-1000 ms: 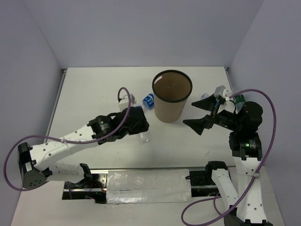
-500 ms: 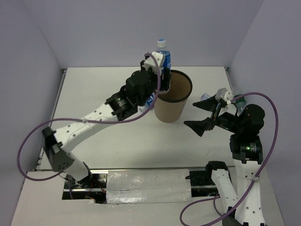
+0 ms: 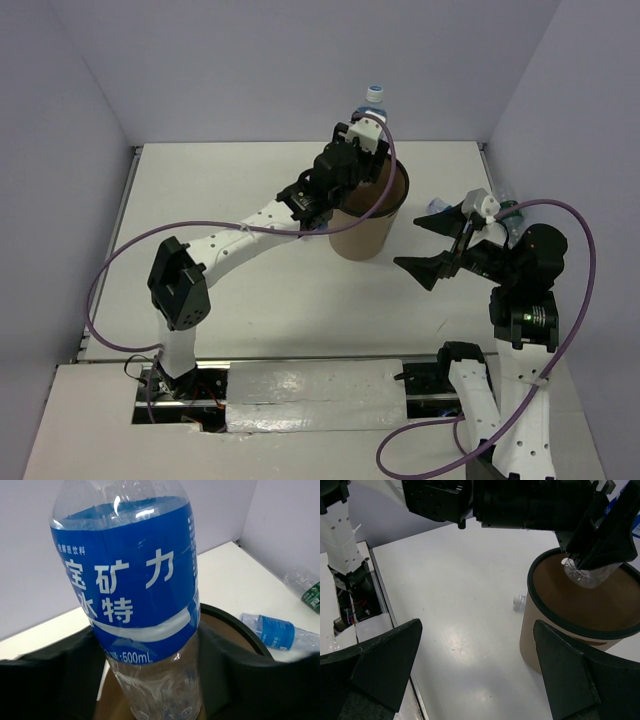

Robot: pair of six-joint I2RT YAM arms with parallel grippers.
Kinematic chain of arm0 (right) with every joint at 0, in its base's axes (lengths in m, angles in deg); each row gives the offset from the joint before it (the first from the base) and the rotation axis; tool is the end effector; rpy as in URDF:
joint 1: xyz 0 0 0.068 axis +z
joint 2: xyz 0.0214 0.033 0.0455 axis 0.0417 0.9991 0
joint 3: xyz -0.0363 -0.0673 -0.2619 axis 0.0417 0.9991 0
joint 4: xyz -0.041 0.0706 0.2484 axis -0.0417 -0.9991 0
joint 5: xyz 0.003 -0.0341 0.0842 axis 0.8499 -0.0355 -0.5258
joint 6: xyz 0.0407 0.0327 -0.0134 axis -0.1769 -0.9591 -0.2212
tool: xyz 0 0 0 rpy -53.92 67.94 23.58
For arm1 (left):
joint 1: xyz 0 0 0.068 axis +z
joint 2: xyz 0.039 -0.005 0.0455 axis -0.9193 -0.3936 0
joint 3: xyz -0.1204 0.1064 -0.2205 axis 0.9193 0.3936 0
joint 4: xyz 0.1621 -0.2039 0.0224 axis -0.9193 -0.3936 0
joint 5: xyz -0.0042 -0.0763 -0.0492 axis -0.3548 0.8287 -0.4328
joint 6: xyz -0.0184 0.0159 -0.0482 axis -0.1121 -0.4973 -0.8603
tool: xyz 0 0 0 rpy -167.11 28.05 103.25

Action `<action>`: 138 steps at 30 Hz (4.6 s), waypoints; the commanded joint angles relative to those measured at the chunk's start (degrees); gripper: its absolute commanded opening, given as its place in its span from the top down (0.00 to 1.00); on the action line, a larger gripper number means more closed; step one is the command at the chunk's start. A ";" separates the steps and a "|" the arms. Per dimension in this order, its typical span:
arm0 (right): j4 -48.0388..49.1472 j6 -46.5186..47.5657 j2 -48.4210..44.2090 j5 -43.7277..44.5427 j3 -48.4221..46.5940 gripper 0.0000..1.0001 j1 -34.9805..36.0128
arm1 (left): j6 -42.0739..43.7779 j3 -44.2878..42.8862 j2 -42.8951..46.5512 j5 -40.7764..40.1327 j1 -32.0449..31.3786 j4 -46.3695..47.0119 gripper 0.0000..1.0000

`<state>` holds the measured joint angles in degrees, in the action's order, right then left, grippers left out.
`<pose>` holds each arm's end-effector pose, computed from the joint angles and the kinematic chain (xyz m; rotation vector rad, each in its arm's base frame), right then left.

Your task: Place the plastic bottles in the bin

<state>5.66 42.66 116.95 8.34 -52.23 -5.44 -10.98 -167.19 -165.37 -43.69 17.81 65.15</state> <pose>0.0992 0.0193 0.4066 -0.8323 1.4000 0.7611 0.3142 -0.3377 0.3986 0.2638 1.5177 -0.3562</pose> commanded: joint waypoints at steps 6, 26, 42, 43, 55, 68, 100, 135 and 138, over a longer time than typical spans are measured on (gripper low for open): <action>0.18 0.10 0.06 -1.26 0.48 0.00 -0.78 | -5.40 -0.68 3.08 3.97 -0.20 -4.87 0.01; -7.63 15.29 5.24 7.78 -1.45 0.00 -1.04 | -17.01 23.12 36.90 25.86 -0.20 -14.81 0.00; 1.66 34.74 22.73 57.65 5.49 0.00 -4.47 | -12.35 48.43 61.78 18.93 0.06 -26.78 0.01; 3.15 34.20 23.78 60.41 5.67 0.00 -4.47 | -12.43 49.41 63.62 18.75 0.06 -25.90 0.01; 14.85 29.19 56.99 76.25 -6.37 0.01 -12.20 | -12.08 51.53 63.99 20.77 0.15 -24.75 0.01; 15.83 30.42 80.03 86.62 -27.36 0.02 -11.94 | -12.35 51.35 61.53 20.15 0.67 -25.27 0.01; 13.64 29.19 66.11 77.68 -13.95 0.92 -10.62 | -12.52 51.70 63.20 21.65 0.94 -24.66 0.01; 47.37 -14.41 38.55 31.43 -10.16 0.74 17.33 | -12.96 52.67 61.44 22.00 2.34 -23.96 0.01; 46.24 -12.57 38.30 30.20 -7.17 0.40 17.41 | -13.05 52.93 61.00 21.03 2.34 -23.69 0.01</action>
<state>45.13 29.87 156.81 38.50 -60.58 11.39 -24.20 -114.56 -104.11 -21.64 19.88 39.03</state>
